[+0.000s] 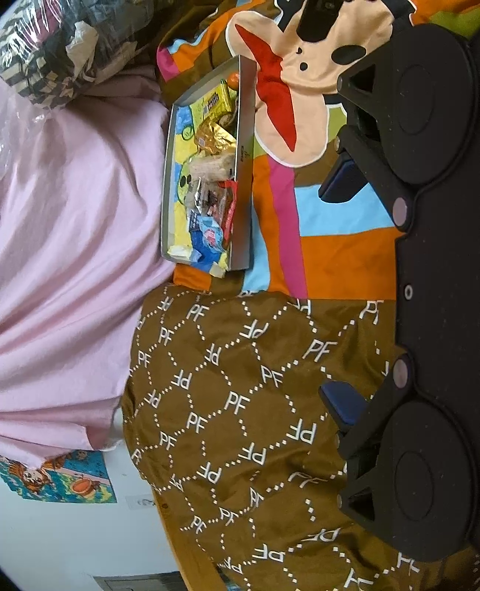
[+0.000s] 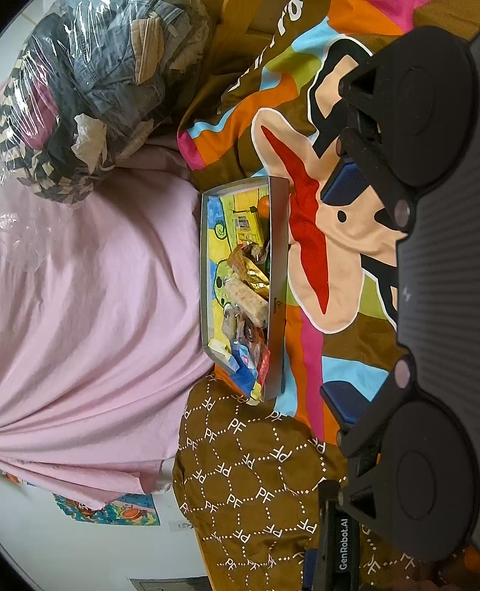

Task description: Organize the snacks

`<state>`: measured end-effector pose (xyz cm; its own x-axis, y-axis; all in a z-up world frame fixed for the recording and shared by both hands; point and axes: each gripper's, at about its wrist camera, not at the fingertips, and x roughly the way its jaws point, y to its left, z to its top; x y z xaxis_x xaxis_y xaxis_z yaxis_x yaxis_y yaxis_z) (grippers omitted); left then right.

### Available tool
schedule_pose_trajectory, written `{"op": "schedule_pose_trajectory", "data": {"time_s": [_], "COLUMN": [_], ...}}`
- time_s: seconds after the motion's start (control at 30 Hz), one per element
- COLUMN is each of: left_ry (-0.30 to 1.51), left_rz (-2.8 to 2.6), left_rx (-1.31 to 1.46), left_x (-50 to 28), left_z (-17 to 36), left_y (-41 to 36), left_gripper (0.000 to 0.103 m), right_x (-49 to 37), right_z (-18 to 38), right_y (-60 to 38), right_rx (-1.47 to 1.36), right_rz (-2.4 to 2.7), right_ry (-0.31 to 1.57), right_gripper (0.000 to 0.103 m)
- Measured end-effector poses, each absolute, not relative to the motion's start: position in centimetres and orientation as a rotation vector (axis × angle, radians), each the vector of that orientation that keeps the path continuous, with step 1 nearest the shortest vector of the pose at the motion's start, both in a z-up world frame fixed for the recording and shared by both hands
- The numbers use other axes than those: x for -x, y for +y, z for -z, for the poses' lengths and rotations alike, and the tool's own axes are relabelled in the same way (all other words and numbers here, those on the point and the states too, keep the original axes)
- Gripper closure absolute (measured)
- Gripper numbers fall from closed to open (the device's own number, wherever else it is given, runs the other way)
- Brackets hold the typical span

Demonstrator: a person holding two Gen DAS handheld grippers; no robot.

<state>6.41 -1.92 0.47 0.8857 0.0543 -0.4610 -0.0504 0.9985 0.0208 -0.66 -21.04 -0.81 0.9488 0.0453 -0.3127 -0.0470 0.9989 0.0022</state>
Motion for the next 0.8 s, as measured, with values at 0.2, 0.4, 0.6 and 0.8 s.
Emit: {"op": "schedule_pose_trajectory", "data": {"time_s": [0.2, 0.4, 0.6, 0.8], "left_ry": [0.470, 0.460, 0.457, 0.451], "left_rz": [-0.031, -0.034, -0.035, -0.033], "left_rx": [-0.019, -0.029, -0.039, -0.047], "left_x": [-6.17, -6.09, -6.03, -5.97], "left_z": [-0.55, -0.54, -0.51, -0.53], "left_y": [-2.33, -2.46, -2.60, -2.72], "left_gripper": [0.001, 0.001, 0.001, 0.001], "right_x": [0.64, 0.58, 0.63, 0.62], "right_z": [0.86, 0.90, 0.99, 1.02], "right_y": [-20.97, -20.93, -20.85, -20.87], "right_rx": [0.007, 0.007, 0.010, 0.006], "right_rz": [-0.051, -0.052, -0.056, -0.055], "right_ry": [0.319, 0.323, 0.328, 0.330], "right_gripper": [0.000, 0.000, 0.000, 0.000]}}
